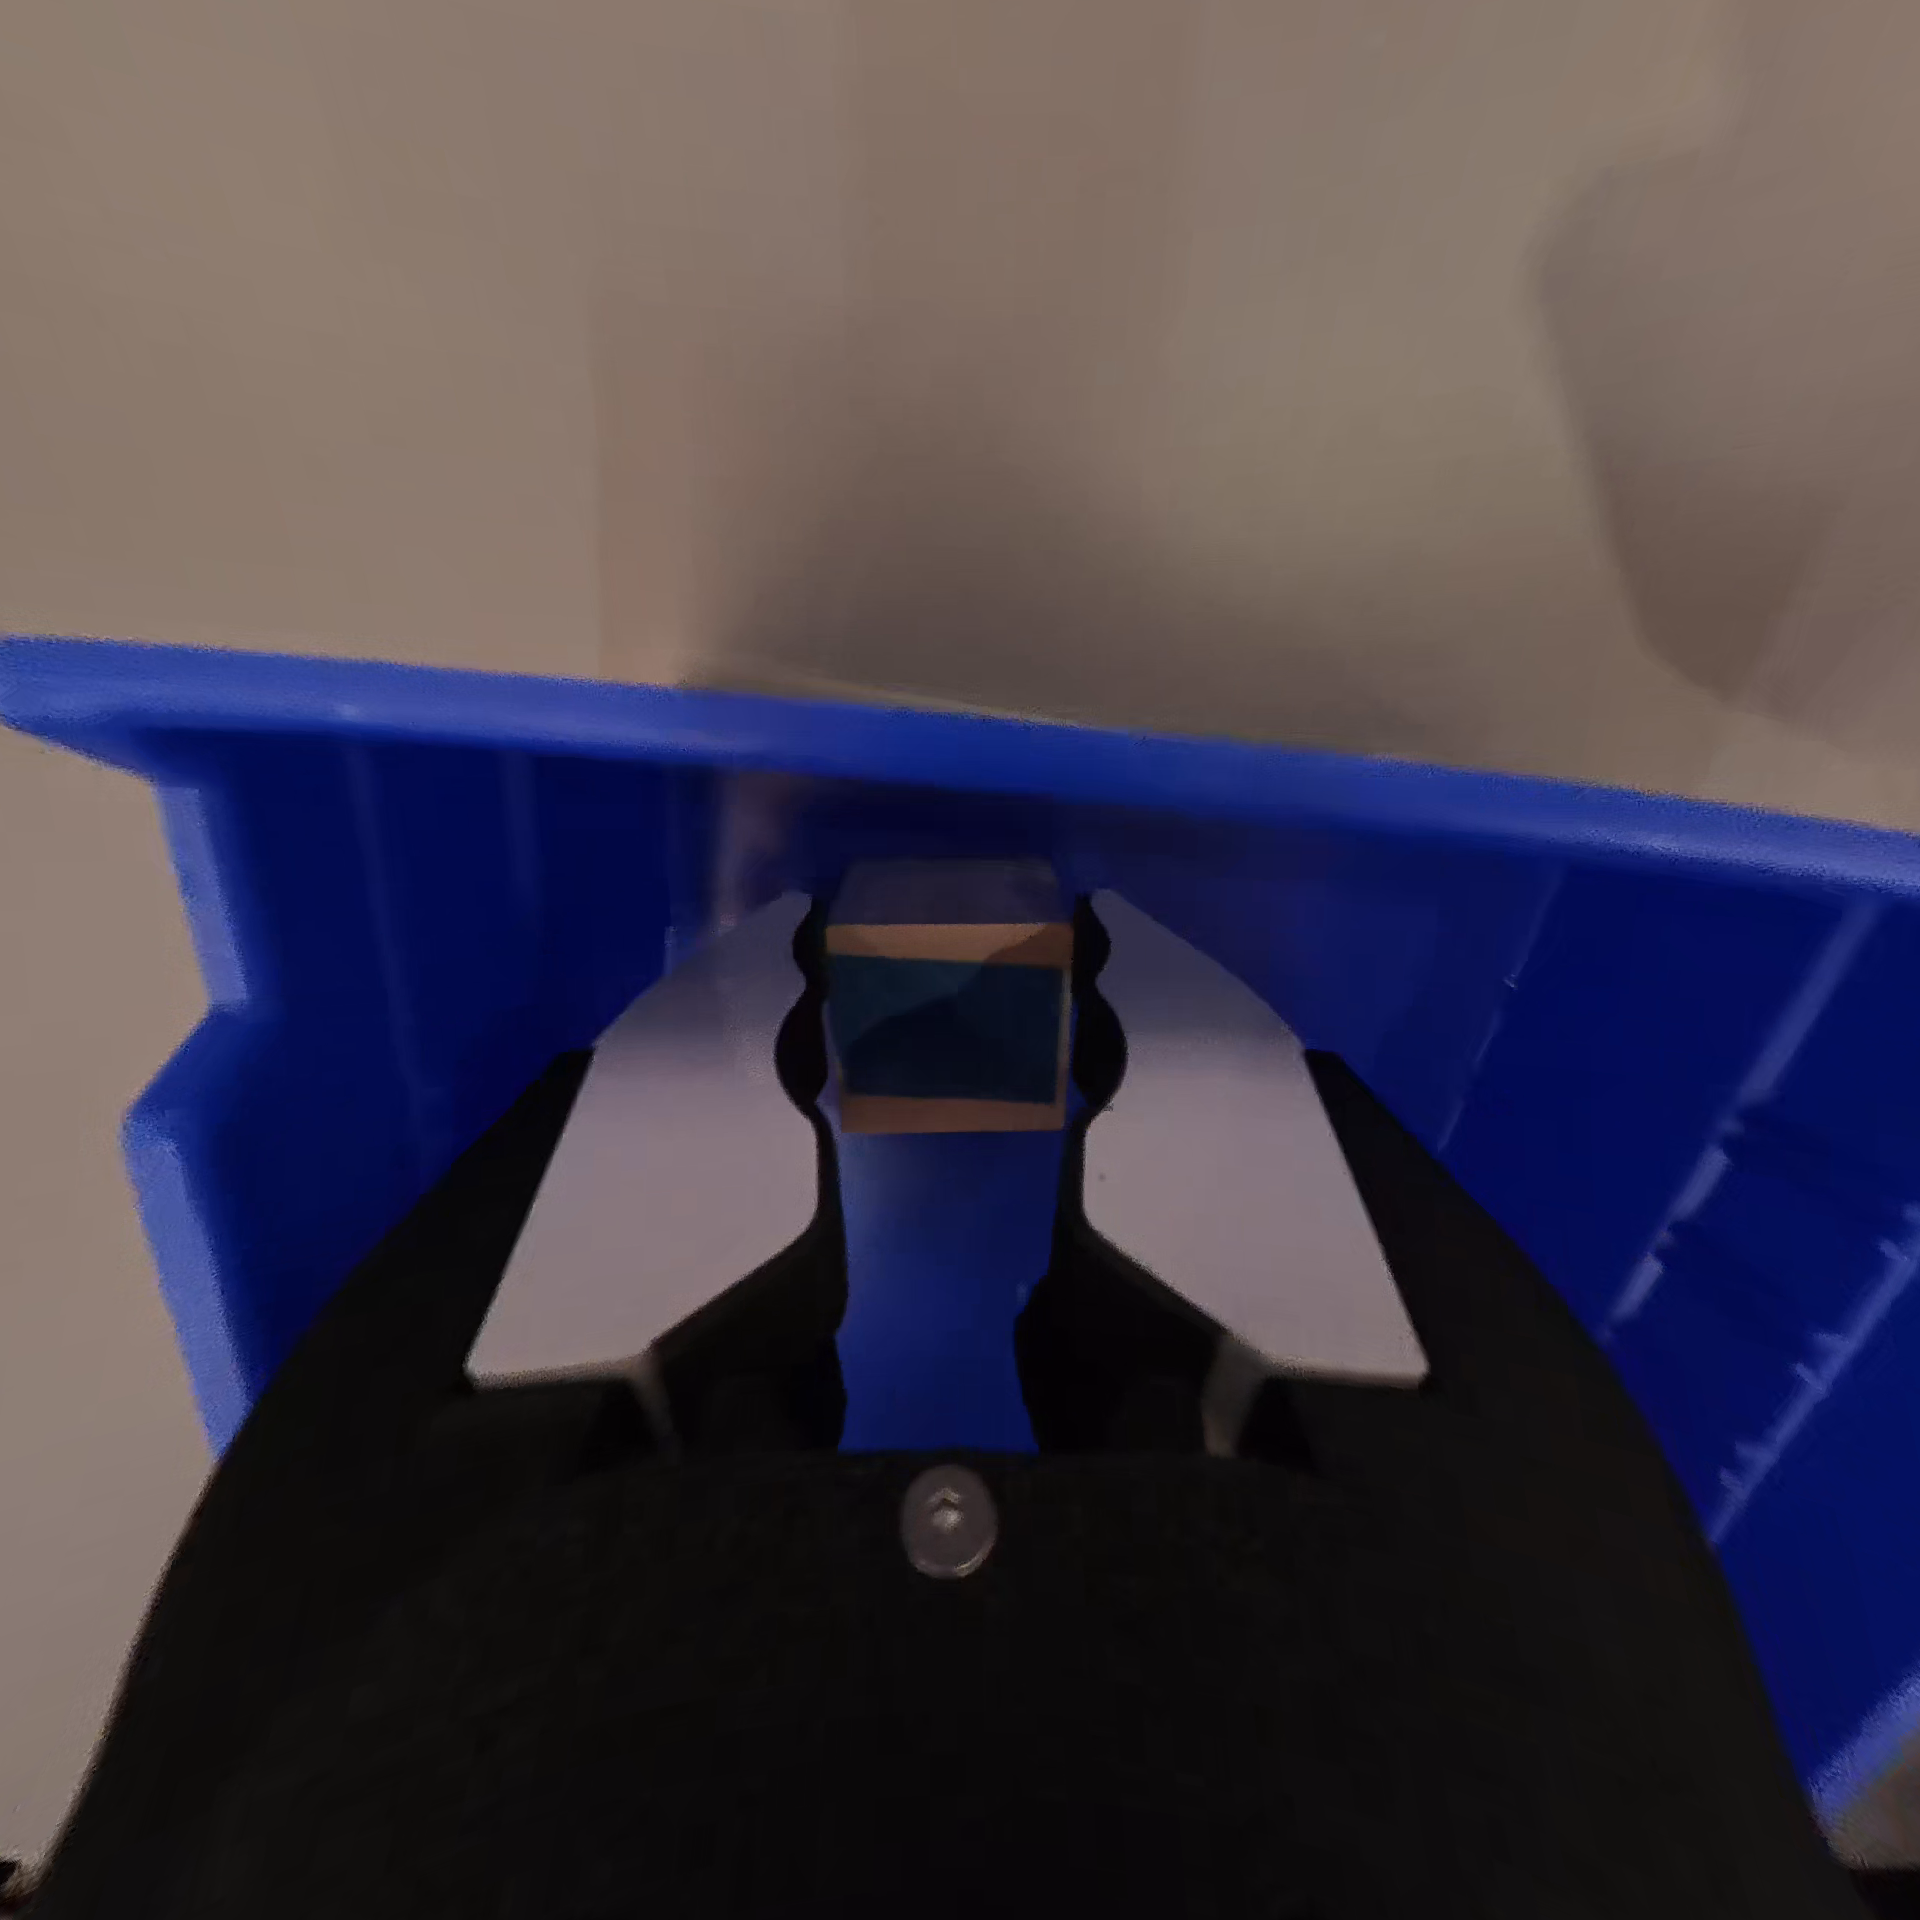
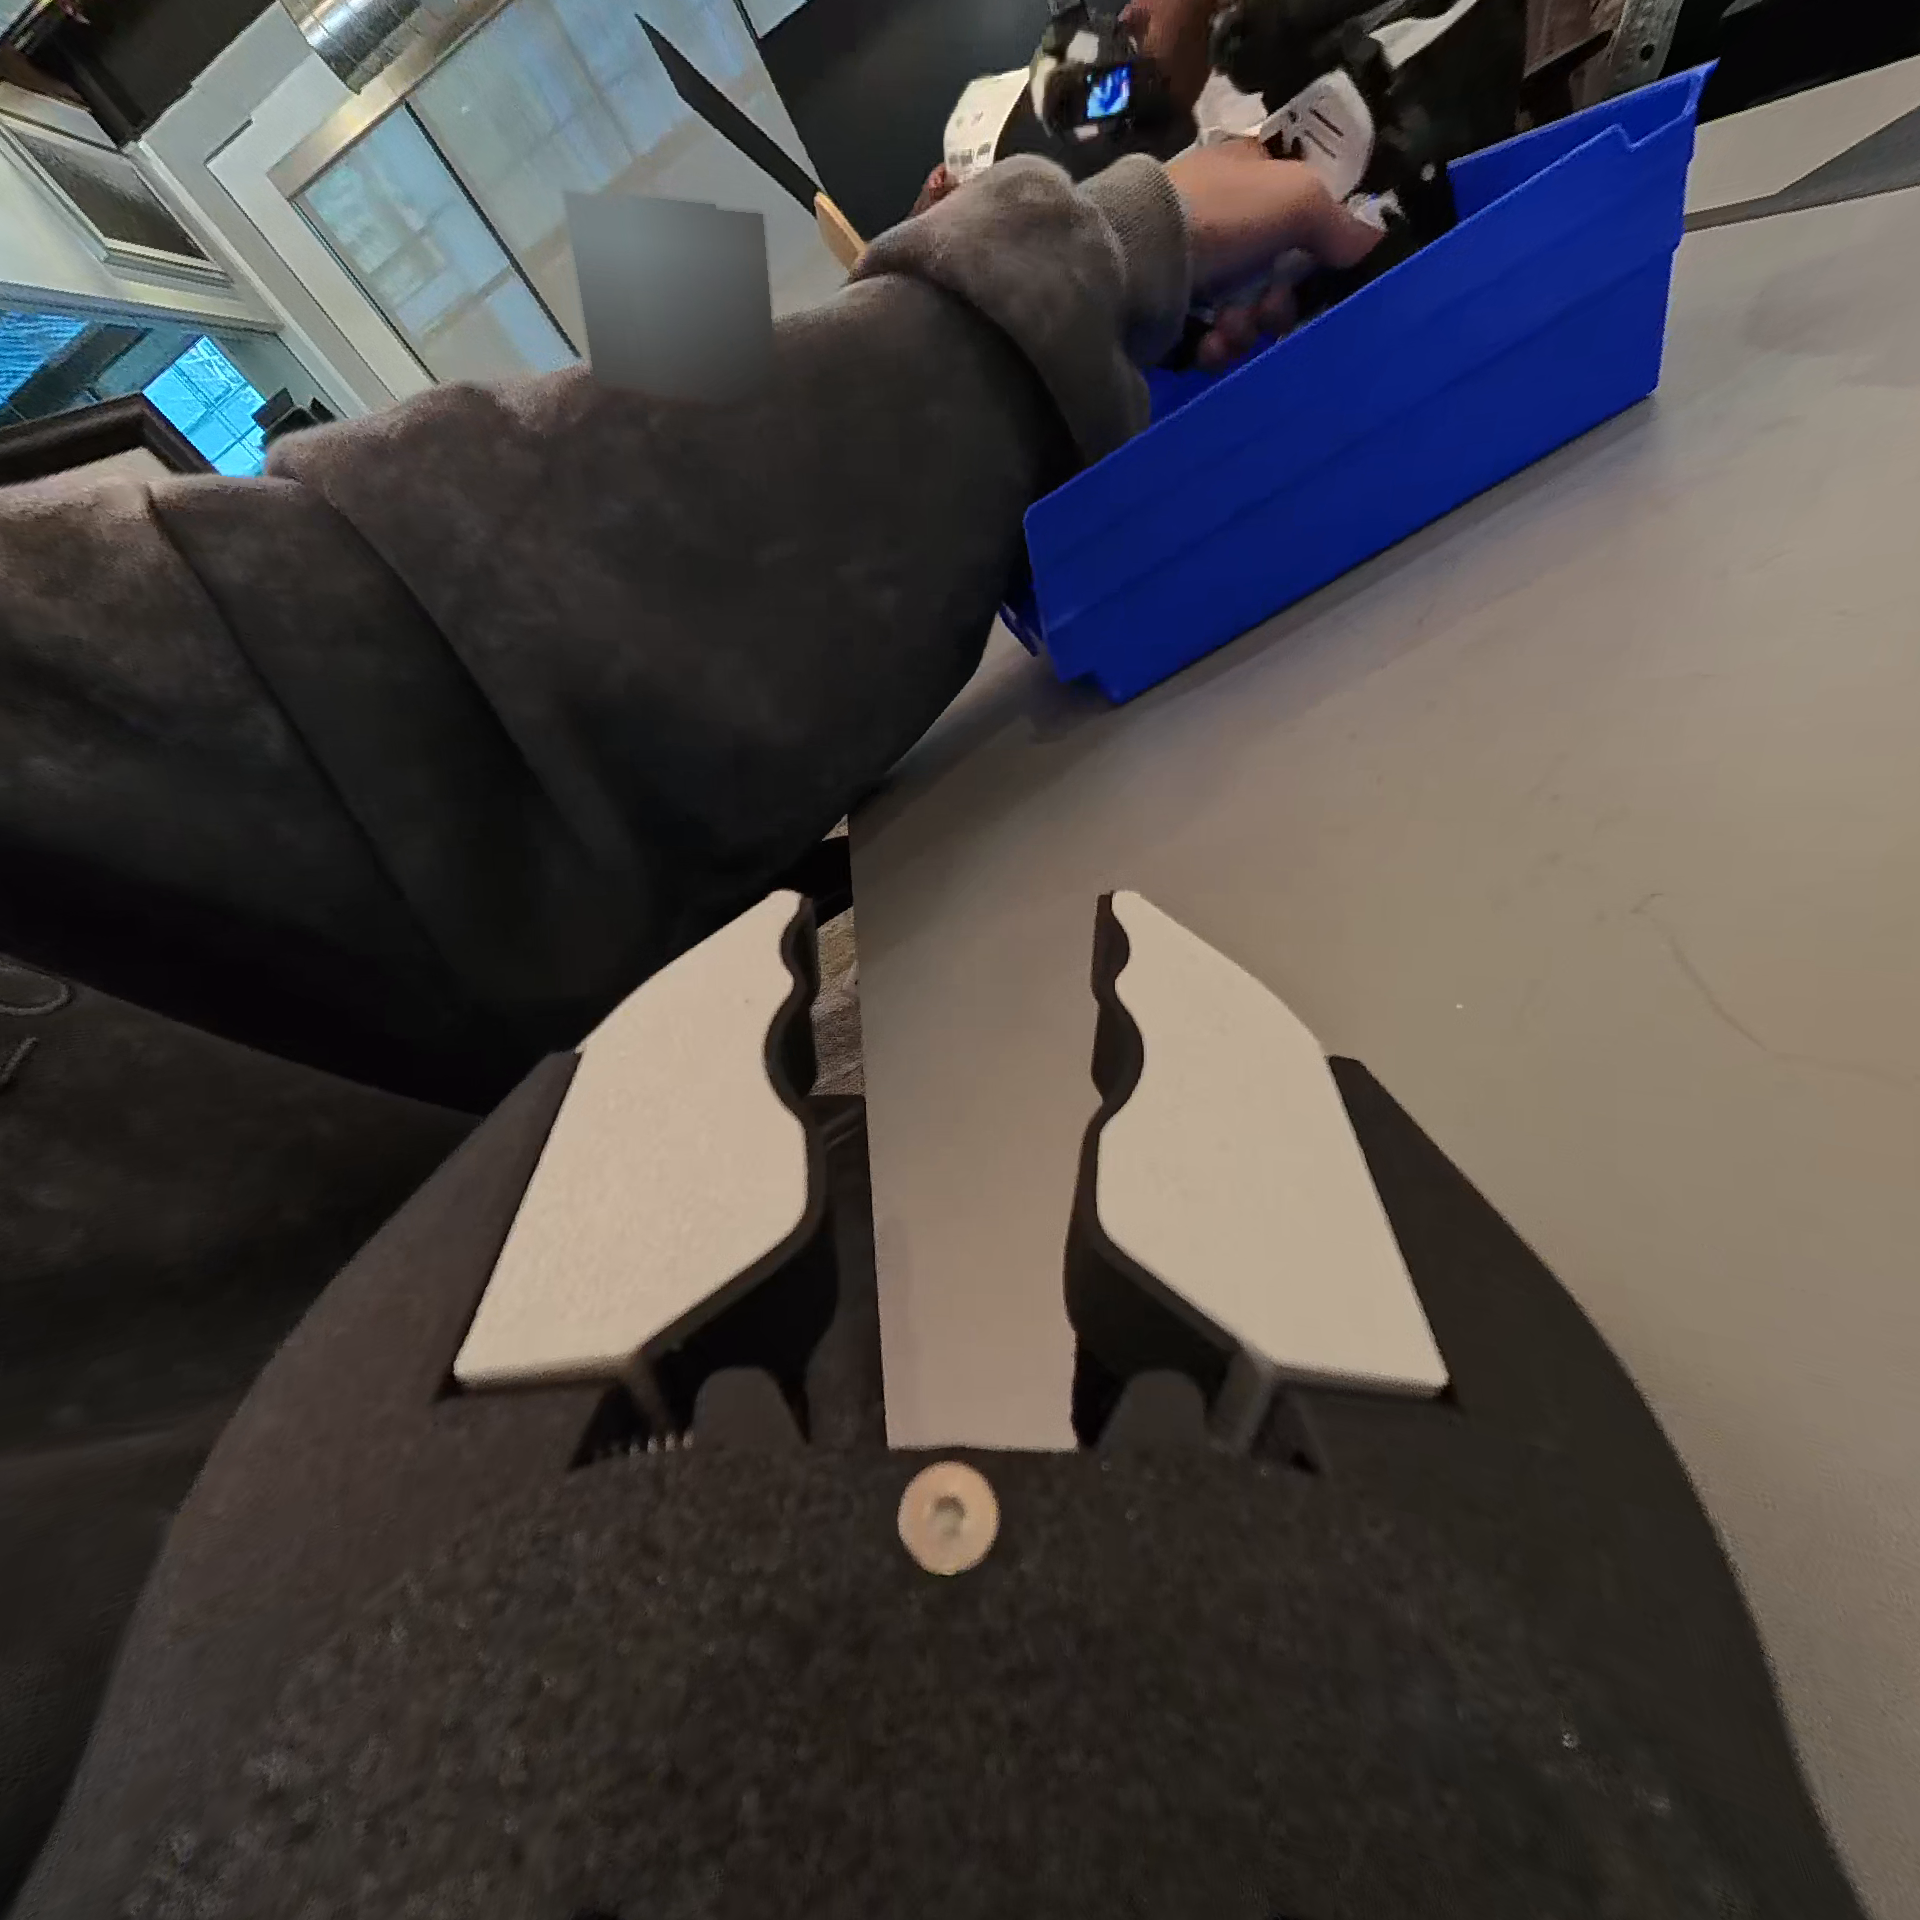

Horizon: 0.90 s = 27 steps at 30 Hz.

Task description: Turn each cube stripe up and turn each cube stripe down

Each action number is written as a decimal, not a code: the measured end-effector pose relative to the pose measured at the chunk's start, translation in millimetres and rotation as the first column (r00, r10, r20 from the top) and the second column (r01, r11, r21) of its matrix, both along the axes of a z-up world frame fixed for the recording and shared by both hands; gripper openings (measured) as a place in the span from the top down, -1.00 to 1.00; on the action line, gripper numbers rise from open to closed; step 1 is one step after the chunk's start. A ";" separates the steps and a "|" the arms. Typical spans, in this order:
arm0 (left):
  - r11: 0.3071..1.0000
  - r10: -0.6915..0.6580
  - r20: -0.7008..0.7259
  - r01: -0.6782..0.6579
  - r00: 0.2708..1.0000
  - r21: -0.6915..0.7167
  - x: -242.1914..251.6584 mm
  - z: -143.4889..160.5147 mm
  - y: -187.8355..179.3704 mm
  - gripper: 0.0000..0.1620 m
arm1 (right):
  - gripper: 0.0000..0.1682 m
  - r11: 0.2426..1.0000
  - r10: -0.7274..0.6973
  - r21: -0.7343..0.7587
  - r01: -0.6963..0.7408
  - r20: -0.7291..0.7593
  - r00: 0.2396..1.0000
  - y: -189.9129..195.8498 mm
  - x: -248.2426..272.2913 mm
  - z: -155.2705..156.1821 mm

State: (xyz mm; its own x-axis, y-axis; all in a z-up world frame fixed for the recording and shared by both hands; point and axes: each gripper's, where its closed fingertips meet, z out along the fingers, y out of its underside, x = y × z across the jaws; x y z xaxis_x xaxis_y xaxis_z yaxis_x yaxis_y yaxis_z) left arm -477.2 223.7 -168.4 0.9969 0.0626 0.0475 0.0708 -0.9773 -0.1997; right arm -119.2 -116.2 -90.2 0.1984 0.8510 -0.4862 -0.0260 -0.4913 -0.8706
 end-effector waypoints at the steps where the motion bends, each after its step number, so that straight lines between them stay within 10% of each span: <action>1: 1.000 -0.020 0.034 0.020 0.999 0.008 5.5 4.2 -2.1 0.46 | 0.40 1.000 -0.003 0.002 0.003 -0.001 1.000 0.5 0.8 0.4; 11: 0.872 -0.394 0.291 0.255 0.872 0.417 101.0 134.8 -77.0 0.46 | 0.42 0.996 -0.078 -0.050 0.077 -0.031 0.996 22.6 14.8 -4.6; 21: 0.767 -0.624 0.418 0.416 0.660 0.488 257.6 119.7 -164.0 0.46 | 0.43 0.984 -0.170 -0.063 0.169 -0.003 0.985 38.2 25.3 -14.2; 24: 0.770 -0.635 0.602 0.335 0.484 0.542 298.4 135.6 -174.1 0.46 | 0.44 0.985 -0.169 -0.009 0.170 0.049 0.984 39.3 20.9 -16.5; 27: 0.797 -0.588 0.800 0.250 0.117 0.550 329.0 168.4 -197.4 0.46 | 0.44 0.984 -0.179 -0.011 0.180 0.027 0.983 45.8 16.9 -6.8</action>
State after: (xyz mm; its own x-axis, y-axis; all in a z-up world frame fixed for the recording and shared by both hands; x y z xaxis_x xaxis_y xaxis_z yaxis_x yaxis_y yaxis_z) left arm -148.2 26.3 0.0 0.0867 -0.5302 0.8434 -0.0441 -0.8478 -0.5285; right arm -102.3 -70.3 -96.9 0.3602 0.7939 -0.4898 -0.0923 -0.4922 -0.8656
